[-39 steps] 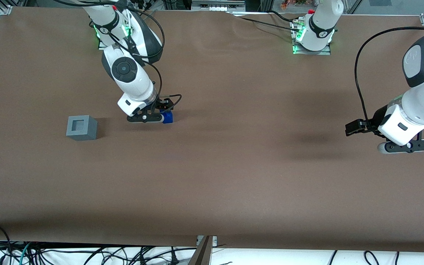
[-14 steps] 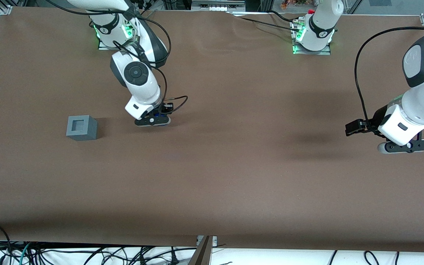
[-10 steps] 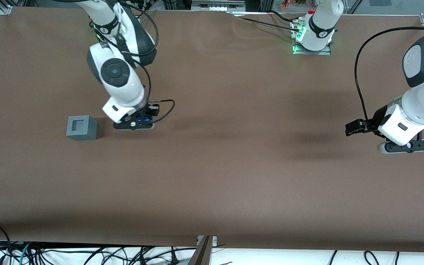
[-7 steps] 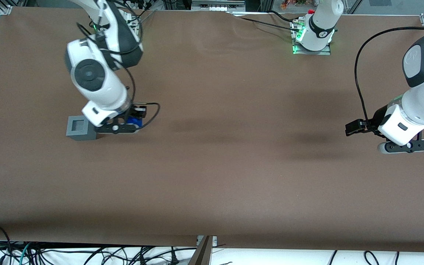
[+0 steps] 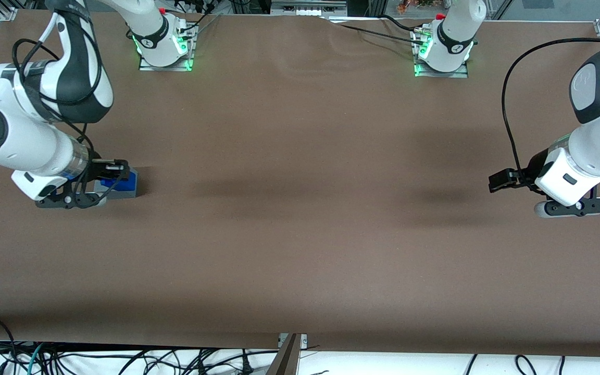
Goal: Insert blue part into gray base with right arm
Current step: 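Carry the blue part over the gray base's square hole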
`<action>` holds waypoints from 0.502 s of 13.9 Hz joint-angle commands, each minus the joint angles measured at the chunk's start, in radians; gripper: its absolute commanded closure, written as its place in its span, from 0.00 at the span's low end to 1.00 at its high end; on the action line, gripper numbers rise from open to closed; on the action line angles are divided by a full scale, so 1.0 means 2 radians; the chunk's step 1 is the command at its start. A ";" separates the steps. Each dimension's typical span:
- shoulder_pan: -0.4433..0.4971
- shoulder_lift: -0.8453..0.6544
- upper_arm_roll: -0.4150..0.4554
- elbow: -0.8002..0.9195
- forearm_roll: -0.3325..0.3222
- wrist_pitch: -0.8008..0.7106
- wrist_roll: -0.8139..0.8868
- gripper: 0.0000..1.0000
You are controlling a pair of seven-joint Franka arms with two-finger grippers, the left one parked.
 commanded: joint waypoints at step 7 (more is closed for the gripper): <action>0.006 -0.008 -0.057 -0.093 0.000 0.076 -0.101 0.92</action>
